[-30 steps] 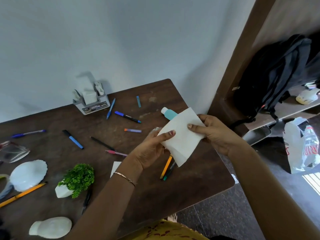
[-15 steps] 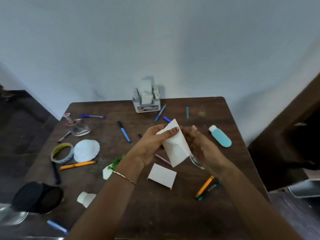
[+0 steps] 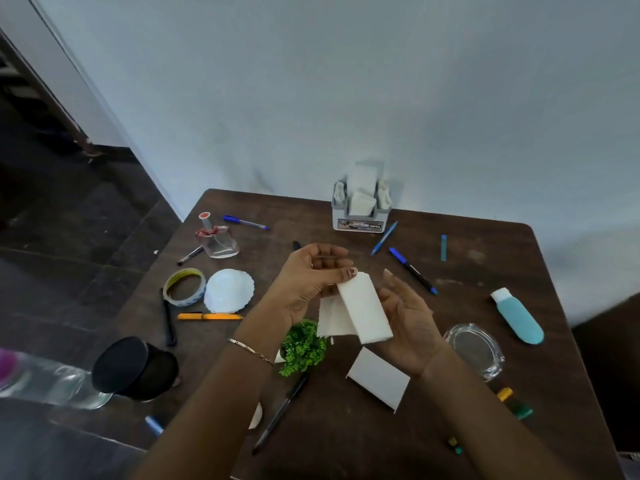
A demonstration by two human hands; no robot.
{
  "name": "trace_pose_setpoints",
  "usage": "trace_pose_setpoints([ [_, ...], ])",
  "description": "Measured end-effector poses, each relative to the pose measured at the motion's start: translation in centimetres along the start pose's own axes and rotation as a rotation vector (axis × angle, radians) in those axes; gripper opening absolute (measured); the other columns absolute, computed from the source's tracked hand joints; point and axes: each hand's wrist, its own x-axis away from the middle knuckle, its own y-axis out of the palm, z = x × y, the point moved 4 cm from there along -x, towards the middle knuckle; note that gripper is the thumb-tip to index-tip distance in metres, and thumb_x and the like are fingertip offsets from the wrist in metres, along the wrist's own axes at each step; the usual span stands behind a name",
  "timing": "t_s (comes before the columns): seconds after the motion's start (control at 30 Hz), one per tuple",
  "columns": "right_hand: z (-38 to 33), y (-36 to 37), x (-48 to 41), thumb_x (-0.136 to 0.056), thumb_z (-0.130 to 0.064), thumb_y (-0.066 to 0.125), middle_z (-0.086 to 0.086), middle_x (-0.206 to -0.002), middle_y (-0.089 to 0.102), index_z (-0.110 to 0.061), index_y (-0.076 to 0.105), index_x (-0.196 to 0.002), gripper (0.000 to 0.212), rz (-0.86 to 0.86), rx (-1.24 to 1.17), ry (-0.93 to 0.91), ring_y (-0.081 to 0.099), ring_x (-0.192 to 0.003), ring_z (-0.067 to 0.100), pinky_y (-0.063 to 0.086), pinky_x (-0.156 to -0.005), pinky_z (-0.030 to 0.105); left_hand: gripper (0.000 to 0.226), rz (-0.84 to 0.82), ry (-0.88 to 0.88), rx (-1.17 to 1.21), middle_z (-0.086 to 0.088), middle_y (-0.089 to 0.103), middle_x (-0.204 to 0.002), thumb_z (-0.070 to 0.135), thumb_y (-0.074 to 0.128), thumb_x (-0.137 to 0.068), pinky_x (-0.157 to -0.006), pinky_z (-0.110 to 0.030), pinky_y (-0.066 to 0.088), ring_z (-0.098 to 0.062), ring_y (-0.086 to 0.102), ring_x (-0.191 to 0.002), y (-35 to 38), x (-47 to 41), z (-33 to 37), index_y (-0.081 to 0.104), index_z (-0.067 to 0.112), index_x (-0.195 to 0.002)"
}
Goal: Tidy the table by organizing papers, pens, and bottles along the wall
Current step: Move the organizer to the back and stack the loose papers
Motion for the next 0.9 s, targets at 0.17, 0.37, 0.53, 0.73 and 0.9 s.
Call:
trace_pose_setpoints([
  [0.17,0.2,0.3,-1.6,-0.057,-0.024,0.090,0.019,-0.126,0.062,-0.011,0.059,-0.126,0.078,0.049,0.016,0.008,0.056,-0.120,0.037,0.034,-0.109,0.057,0.040,0.065,-0.014,0.050,-0.003,0.070,-0.090,-0.003,0.074,-0.075,-0.073,-0.029,0.057,-0.016,0.067,-0.089,-2.9,-1.1,0.2,0.061,0.003,-0.112],
  [0.37,-0.9,1.1,-1.7,-0.077,-0.010,0.066,0.014,-0.120,0.067,-0.012,0.059,-0.124,0.048,0.058,0.032,-0.037,0.064,-0.111,0.031,0.053,-0.090,0.047,0.039,0.004,-0.052,0.062,-0.004,0.071,-0.094,-0.003,0.073,-0.074,-0.084,-0.039,0.055,-0.017,0.069,-0.091,-4.5,-1.9,0.0,0.062,0.008,-0.109],
  [0.53,-2.1,1.4,-2.1,-0.074,-0.002,0.066,0.013,-0.121,0.067,-0.014,0.057,-0.125,0.053,0.056,0.048,-0.088,0.063,-0.112,0.031,0.053,-0.090,0.050,0.043,0.026,-0.060,0.179,-0.004,0.071,-0.095,0.011,0.074,-0.073,-0.073,-0.032,0.057,-0.015,0.070,-0.083,-4.3,-2.2,-0.6,0.060,0.009,-0.114],
  [0.73,-2.8,2.7,-1.9,-0.075,0.000,0.065,0.011,-0.118,0.069,-0.013,0.058,-0.122,0.050,0.014,0.080,-0.141,0.065,-0.109,0.030,0.055,-0.088,0.048,0.073,-0.152,-0.346,0.530,-0.017,0.060,-0.130,0.069,0.047,-0.084,-0.105,-0.052,0.040,-0.035,0.059,-0.118,-0.9,-1.1,-3.7,0.059,0.013,-0.128],
  [0.9,-4.0,3.3,-1.6,-0.080,0.004,0.066,0.007,-0.111,0.072,-0.009,0.059,-0.119,0.042,0.106,0.329,-0.278,0.071,-0.097,0.022,0.060,-0.070,0.033,0.073,-0.170,-0.356,0.795,-0.019,0.058,-0.132,0.070,0.036,-0.088,-0.102,-0.051,0.044,-0.039,0.059,-0.116,1.3,-0.4,-5.7,0.052,0.017,-0.135],
])
